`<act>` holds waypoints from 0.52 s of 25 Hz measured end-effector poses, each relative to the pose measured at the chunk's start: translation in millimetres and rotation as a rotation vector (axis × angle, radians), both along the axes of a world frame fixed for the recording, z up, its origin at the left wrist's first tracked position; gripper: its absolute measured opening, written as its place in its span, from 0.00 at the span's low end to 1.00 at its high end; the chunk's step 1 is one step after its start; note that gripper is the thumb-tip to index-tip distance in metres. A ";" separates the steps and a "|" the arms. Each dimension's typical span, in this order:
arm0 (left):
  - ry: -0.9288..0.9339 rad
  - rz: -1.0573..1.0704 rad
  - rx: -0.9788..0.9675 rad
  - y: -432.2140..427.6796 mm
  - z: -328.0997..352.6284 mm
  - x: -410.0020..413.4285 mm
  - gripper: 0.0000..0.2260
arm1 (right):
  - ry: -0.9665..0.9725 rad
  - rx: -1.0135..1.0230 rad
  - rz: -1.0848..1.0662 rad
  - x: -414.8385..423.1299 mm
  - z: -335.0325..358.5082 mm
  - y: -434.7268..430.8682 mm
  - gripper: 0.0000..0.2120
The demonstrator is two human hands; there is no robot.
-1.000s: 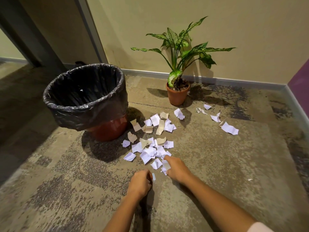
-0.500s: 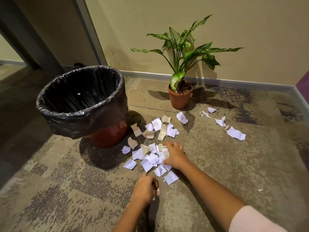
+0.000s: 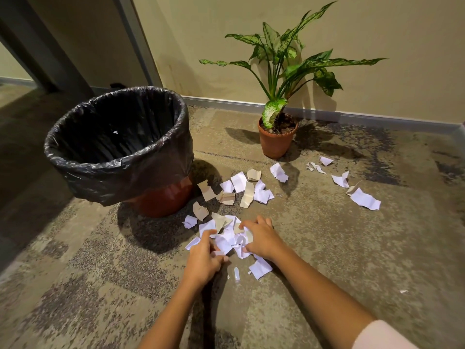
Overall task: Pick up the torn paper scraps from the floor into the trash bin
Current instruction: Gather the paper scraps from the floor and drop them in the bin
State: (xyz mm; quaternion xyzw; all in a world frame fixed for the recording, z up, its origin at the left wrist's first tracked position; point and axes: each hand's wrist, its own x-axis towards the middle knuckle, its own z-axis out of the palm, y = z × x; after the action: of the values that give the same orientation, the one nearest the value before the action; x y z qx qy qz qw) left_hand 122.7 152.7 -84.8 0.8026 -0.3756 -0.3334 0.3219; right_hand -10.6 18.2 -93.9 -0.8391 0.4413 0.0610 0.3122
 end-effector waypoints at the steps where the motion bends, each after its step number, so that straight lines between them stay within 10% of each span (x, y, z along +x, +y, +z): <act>1: -0.062 -0.029 0.009 -8.0 2.9 7.5 0.28 | -0.012 0.012 -0.025 -0.3 -1.0 1.1 0.28; 8: -0.636 -0.492 0.405 -52.6 17.1 25.4 0.54 | 0.058 -0.036 0.012 2.3 6.3 2.3 0.29; 13: -0.615 -0.595 0.557 -67.4 15.6 30.0 0.50 | 0.145 -0.022 0.118 8.8 10.0 1.9 0.33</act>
State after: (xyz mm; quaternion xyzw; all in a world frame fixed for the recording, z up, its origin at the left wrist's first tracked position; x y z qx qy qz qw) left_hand 152.6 85.4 -69.2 0.7772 -0.5622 -0.2465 -0.1384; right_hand -1.8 20.1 -83.9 -0.8604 0.4131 0.1350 0.2660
